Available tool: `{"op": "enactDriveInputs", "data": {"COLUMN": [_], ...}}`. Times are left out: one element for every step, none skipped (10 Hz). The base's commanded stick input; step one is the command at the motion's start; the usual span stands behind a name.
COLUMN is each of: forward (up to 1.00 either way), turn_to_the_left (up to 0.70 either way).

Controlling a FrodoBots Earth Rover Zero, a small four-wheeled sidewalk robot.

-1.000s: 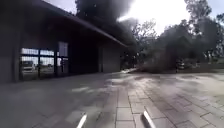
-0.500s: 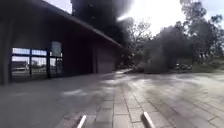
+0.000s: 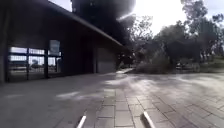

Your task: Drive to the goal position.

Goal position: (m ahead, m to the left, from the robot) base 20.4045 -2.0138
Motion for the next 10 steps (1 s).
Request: {"op": "enactDriveInputs", "data": {"forward": [0.5,0.5,0.5,0.5,0.5,0.5,0.5,0.5,0.5,0.5], "turn_to_the_left": [0.0,0.0,0.0,0.0,0.0,0.0,0.0,0.0,0.0,0.0]}}
